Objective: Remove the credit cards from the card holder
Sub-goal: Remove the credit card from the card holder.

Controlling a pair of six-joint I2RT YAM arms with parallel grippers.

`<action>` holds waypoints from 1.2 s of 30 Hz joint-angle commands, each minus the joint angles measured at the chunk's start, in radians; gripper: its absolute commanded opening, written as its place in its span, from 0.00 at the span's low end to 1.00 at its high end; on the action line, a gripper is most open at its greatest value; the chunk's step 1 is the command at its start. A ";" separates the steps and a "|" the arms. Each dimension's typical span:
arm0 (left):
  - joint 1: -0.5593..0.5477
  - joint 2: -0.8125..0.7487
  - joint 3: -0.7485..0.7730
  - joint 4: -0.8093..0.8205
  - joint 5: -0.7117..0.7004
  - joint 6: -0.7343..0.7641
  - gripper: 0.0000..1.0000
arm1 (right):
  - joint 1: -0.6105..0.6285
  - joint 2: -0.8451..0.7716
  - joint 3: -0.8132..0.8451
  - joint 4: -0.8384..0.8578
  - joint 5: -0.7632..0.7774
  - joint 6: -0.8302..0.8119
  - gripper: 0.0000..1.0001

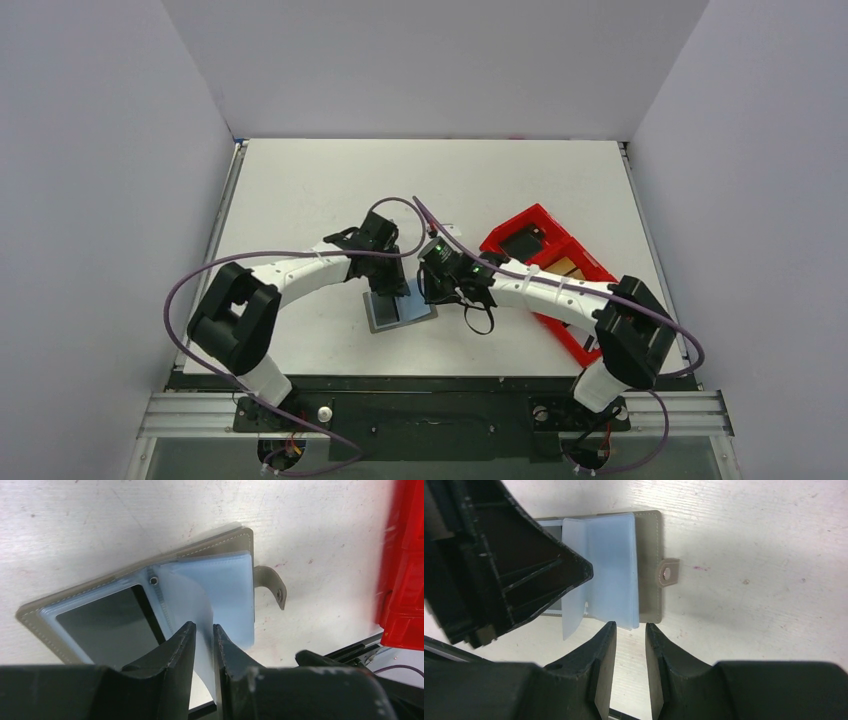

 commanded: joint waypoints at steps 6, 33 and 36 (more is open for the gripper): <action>-0.036 0.111 0.107 0.073 0.021 -0.015 0.25 | -0.010 -0.124 -0.065 -0.012 0.062 0.014 0.25; -0.018 0.017 0.103 0.035 -0.022 0.010 0.53 | 0.000 -0.094 -0.032 0.005 0.020 0.009 0.25; -0.001 -0.017 0.079 0.018 -0.031 0.018 0.51 | 0.010 -0.074 -0.012 0.011 0.002 0.005 0.25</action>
